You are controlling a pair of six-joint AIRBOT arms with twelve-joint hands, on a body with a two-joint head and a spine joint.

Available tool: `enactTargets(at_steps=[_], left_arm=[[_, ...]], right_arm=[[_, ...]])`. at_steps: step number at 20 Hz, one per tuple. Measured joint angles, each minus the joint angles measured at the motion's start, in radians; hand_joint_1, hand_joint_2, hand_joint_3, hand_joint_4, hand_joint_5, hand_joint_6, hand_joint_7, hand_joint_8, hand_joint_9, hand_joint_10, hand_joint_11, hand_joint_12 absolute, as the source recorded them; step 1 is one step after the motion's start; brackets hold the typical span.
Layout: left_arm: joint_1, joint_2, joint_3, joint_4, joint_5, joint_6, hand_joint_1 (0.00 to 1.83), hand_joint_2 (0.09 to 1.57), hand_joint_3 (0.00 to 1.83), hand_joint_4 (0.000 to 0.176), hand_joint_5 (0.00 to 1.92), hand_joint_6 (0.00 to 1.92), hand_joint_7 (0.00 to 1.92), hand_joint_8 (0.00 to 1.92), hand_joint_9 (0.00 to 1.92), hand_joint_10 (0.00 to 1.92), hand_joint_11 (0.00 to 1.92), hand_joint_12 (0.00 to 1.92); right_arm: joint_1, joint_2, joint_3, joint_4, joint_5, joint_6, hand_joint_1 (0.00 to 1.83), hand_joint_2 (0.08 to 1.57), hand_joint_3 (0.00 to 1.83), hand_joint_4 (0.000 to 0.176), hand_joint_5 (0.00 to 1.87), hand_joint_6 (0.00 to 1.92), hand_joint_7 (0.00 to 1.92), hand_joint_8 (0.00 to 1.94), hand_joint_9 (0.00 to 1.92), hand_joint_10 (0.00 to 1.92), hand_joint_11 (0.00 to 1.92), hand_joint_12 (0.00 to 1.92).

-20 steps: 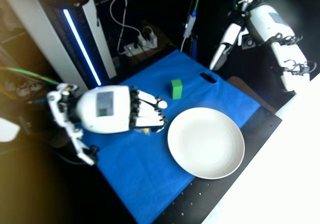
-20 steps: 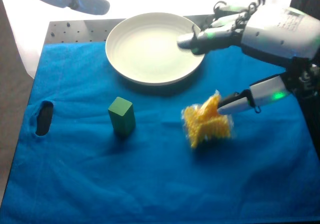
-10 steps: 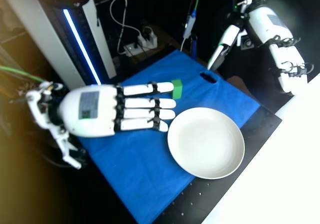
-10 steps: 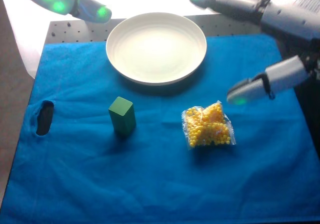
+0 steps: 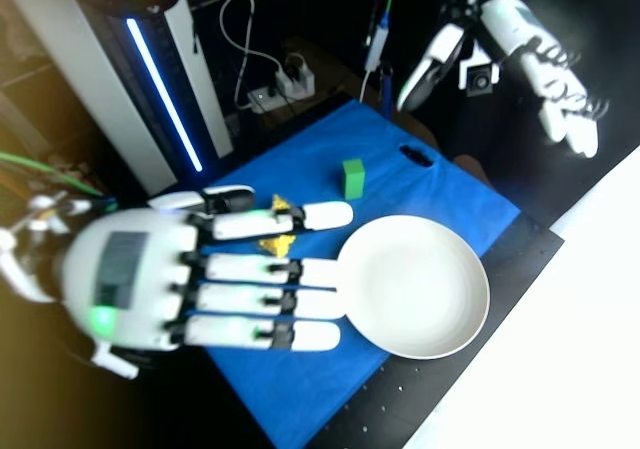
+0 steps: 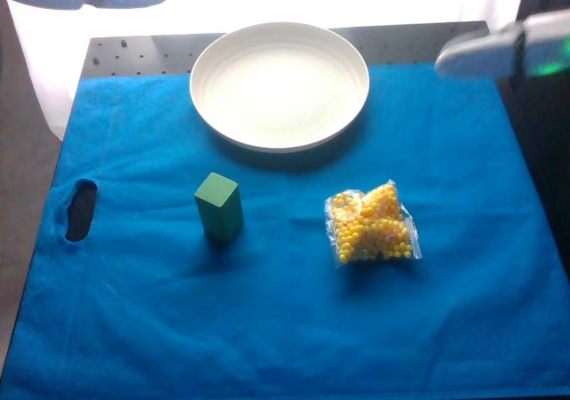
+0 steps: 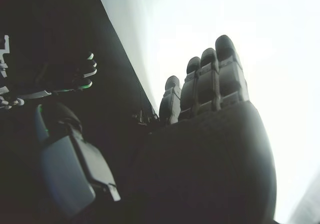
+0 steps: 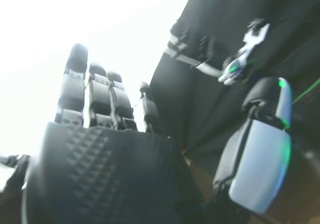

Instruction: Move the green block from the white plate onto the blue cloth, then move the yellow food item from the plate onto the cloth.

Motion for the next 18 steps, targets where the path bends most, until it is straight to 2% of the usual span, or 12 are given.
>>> enactTargets(at_steps=[1,3,4,5,6,7,8,11,13,15,17,18], left_arm=[[0.027,0.017,-0.026,-0.032,-0.064,0.006,0.39,0.77,0.00,0.143,0.00,0.00,0.11,0.00,0.10,0.01,0.06,0.24],[0.103,0.041,-0.071,-0.069,-0.165,0.011,0.29,0.84,0.01,0.122,0.00,0.00,0.12,0.00,0.12,0.01,0.10,0.26],[0.129,0.053,-0.090,-0.075,-0.191,0.017,0.29,0.87,0.01,0.104,0.00,0.00,0.13,0.00,0.14,0.01,0.11,0.26],[0.145,0.062,-0.105,-0.081,-0.216,0.022,0.31,0.87,0.01,0.095,0.00,0.00,0.13,0.00,0.14,0.01,0.11,0.26],[0.152,0.076,-0.122,-0.088,-0.266,0.025,0.36,0.81,0.00,0.097,0.00,0.00,0.10,0.00,0.11,0.00,0.08,0.25],[0.157,0.084,-0.128,-0.099,-0.312,0.025,0.36,0.80,0.00,0.113,0.00,0.00,0.09,0.00,0.09,0.00,0.05,0.24],[0.158,0.095,-0.136,-0.107,-0.345,0.028,0.39,0.77,0.00,0.110,0.01,0.00,0.12,0.00,0.10,0.00,0.07,0.26],[0.173,0.116,-0.170,-0.123,-0.463,0.034,0.37,0.79,0.01,0.078,0.00,0.00,0.18,0.02,0.19,0.03,0.13,0.30],[0.174,0.116,-0.188,-0.105,-0.500,0.048,0.24,0.87,0.01,0.094,0.00,0.00,0.15,0.00,0.17,0.01,0.08,0.28],[0.176,0.116,-0.201,-0.100,-0.554,0.057,0.29,0.90,0.01,0.092,0.00,0.00,0.07,0.00,0.12,0.00,0.01,0.19],[0.176,0.128,-0.212,-0.095,-0.587,0.063,0.26,0.91,0.00,0.098,0.00,0.00,0.07,0.00,0.11,0.00,0.00,0.15],[0.176,0.135,-0.214,-0.090,-0.599,0.069,0.28,0.97,0.01,0.078,0.05,0.00,0.11,0.00,0.10,0.00,0.00,0.14]], right_arm=[[0.000,0.016,-0.002,0.044,0.031,-0.001,0.56,0.76,0.00,0.176,0.00,0.00,0.00,0.00,0.00,0.00,0.00,0.38],[0.000,0.043,-0.022,0.092,0.077,0.000,0.72,0.75,0.00,0.176,0.00,0.00,0.01,0.00,0.01,0.00,0.00,0.40],[0.000,0.051,-0.034,0.102,0.100,-0.001,0.73,0.78,0.00,0.176,0.00,0.00,0.00,0.00,0.00,0.00,0.00,0.30],[-0.004,0.058,-0.046,0.110,0.119,-0.001,0.72,0.77,0.00,0.176,0.00,0.00,0.01,0.00,0.02,0.00,0.00,0.33],[-0.004,0.076,-0.071,0.114,0.142,0.000,0.71,0.75,0.00,0.176,0.00,0.00,0.00,0.00,0.00,0.00,0.00,0.23],[-0.004,0.086,-0.083,0.112,0.161,0.000,0.67,0.75,0.00,0.176,0.00,0.00,0.00,0.00,0.00,0.00,0.00,0.21],[-0.004,0.094,-0.093,0.112,0.184,0.000,0.66,0.75,0.00,0.176,0.00,0.00,0.00,0.00,0.00,0.00,0.00,0.18],[-0.006,0.121,-0.116,0.157,0.269,0.000,0.65,0.80,0.00,0.176,0.00,0.00,0.04,0.00,0.00,0.00,0.00,0.16],[-0.017,0.147,-0.138,0.155,0.301,0.000,0.66,0.82,0.00,0.176,0.00,0.00,0.04,0.00,0.00,0.00,0.00,0.11],[-0.025,0.159,-0.145,0.166,0.345,0.000,0.67,0.76,0.00,0.176,0.00,0.00,0.05,0.00,0.00,0.00,0.00,0.12],[-0.031,0.168,-0.154,0.192,0.393,0.000,0.64,0.80,0.00,0.172,0.00,0.00,0.06,0.00,0.00,0.00,0.00,0.31],[-0.031,0.174,-0.160,0.203,0.410,0.000,0.63,0.81,0.00,0.171,0.00,0.00,0.07,0.01,0.00,0.00,0.00,0.32]])
